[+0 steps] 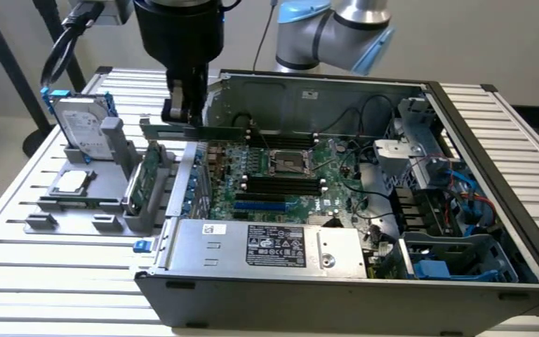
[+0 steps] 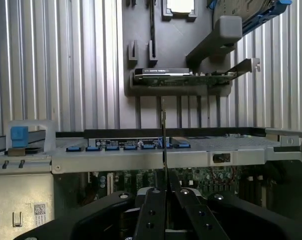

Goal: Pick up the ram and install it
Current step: 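Pick up the ram and move it above insertion slot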

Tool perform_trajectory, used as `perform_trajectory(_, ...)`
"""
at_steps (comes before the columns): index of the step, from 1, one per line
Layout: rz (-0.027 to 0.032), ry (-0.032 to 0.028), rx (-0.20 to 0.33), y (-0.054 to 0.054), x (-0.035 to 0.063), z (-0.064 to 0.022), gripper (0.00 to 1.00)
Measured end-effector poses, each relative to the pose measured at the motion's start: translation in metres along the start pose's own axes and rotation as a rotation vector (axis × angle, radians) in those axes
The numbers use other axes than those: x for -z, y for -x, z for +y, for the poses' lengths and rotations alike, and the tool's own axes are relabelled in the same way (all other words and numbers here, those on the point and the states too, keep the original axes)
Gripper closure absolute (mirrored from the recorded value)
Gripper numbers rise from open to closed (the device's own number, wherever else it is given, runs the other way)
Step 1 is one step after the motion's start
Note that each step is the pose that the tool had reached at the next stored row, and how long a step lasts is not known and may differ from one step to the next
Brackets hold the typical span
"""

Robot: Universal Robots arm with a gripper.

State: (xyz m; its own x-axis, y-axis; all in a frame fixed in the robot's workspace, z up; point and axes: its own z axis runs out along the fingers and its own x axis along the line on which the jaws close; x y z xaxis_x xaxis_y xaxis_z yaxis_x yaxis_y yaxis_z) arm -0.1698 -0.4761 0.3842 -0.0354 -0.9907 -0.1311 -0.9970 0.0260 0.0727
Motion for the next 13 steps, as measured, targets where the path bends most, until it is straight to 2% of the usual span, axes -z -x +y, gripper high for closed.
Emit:
perform_trajectory(5,-0.0043,0.0004,0.002,0.001,0.0016,-0.0228,0.86)
perform_trajectory(13,-0.0045,0.0007,0.004,0.002,0.0034,-0.0591,0.86)
